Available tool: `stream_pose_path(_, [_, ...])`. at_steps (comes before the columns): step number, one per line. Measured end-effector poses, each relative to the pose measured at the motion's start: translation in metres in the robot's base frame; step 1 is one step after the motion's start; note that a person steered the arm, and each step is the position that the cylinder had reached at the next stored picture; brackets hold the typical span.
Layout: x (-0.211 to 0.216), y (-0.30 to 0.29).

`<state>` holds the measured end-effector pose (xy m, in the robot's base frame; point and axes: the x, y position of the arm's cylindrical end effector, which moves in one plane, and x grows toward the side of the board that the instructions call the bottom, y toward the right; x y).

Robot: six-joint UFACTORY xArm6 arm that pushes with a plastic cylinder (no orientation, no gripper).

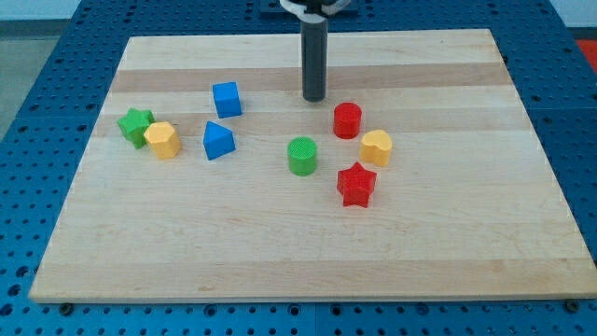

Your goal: Push the blue cube diagonal to the red star

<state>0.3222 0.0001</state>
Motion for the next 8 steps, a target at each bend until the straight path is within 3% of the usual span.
stream_pose_path(4, [-0.033,-0.142])
stream_pose_path(8, [0.013,-0.148])
